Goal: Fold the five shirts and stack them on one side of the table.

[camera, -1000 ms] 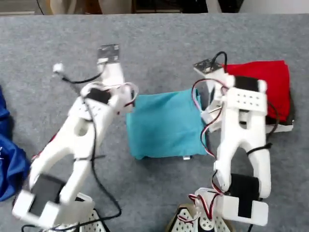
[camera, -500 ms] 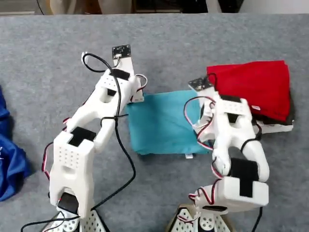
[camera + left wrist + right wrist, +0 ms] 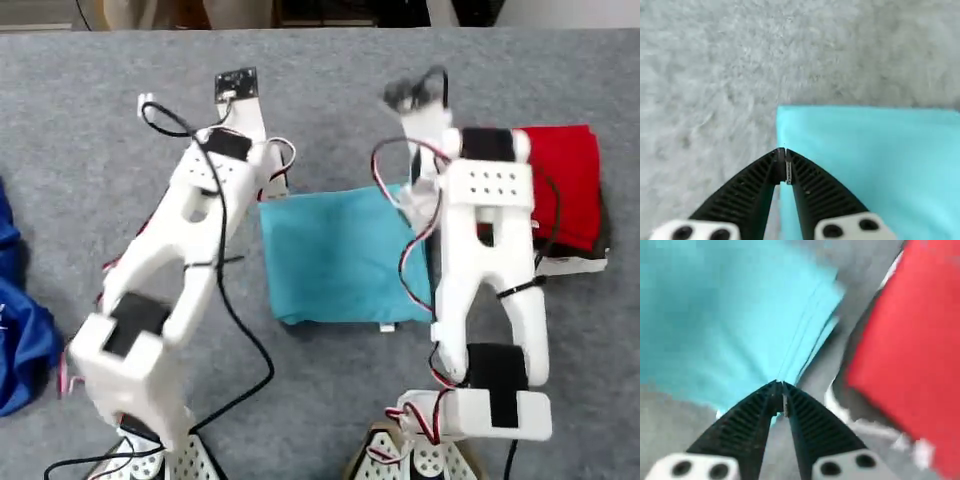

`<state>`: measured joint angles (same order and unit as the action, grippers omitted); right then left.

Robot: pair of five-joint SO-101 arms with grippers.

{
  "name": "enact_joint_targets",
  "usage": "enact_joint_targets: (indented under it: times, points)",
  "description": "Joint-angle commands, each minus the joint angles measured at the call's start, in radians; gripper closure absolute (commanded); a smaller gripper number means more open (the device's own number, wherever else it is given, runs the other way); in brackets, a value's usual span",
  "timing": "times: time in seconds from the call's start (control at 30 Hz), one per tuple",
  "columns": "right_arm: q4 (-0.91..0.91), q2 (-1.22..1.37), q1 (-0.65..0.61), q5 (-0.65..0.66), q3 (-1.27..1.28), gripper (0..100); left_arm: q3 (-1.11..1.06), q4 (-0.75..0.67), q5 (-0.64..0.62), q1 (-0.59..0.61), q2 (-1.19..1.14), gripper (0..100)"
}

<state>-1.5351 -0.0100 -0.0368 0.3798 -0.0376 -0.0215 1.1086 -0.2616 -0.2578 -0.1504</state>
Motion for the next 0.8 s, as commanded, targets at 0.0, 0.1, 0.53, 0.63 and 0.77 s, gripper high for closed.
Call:
enact_joint_targets:
  times: [0.0,0.1,0.53,0.63,0.77]
  points:
    - [0.026,0.163,-0.033,-0.014,-0.194,99.5,-0.172,-0.002,0.038,-0.029,0.217,98]
    - [0.037,0.4,-0.038,-0.068,-0.331,99.4,-0.373,-0.107,0.066,-0.087,0.32,98]
    - [-0.255,1.023,0.005,-0.081,-1.119,99.4,-0.631,-0.364,0.157,-0.04,0.259,98]
    - [-0.255,0.901,-0.044,-0.081,-1.064,99.5,-0.588,-0.351,0.161,-0.031,0.259,98]
    - [-0.253,0.668,-0.056,-0.115,-0.92,99.5,-0.473,-0.27,0.189,0.002,0.251,98]
